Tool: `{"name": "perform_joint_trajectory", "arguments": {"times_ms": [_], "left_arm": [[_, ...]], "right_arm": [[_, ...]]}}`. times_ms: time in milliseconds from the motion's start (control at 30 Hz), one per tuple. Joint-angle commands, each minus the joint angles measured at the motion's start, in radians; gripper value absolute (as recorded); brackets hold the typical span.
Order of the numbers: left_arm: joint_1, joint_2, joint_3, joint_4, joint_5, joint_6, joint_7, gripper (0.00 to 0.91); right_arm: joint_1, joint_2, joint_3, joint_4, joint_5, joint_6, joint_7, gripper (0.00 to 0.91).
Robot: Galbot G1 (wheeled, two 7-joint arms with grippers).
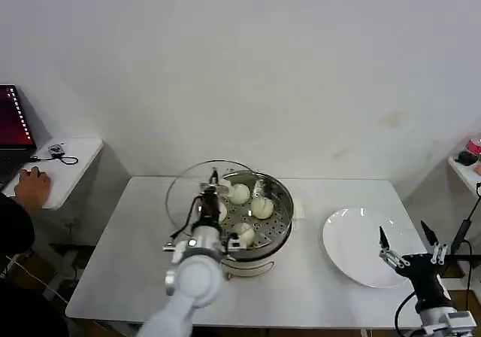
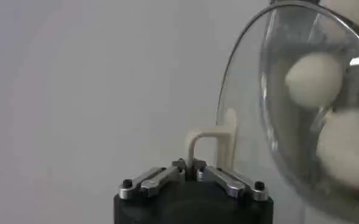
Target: Take steamed baozi put them in steamer then cover it.
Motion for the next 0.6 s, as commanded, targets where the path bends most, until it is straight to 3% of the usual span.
{"name": "perform_joint_trajectory", "arguments": {"times_ms": [33,600], "left_arm": [[-0.011,-0.156,0.077,0.063,0.197,-0.004,0.051,0.0],[0.004,-0.217,0.04,0.152,0.15,0.019,0.032,0.0]], "right_arm": [[0.0,0.008,-0.013,-0.002,-0.012,0.003,0.0,0.907],[-0.006,0.005,-0.028,-0.008,-0.013,0.009,0.0,0.907]]}}
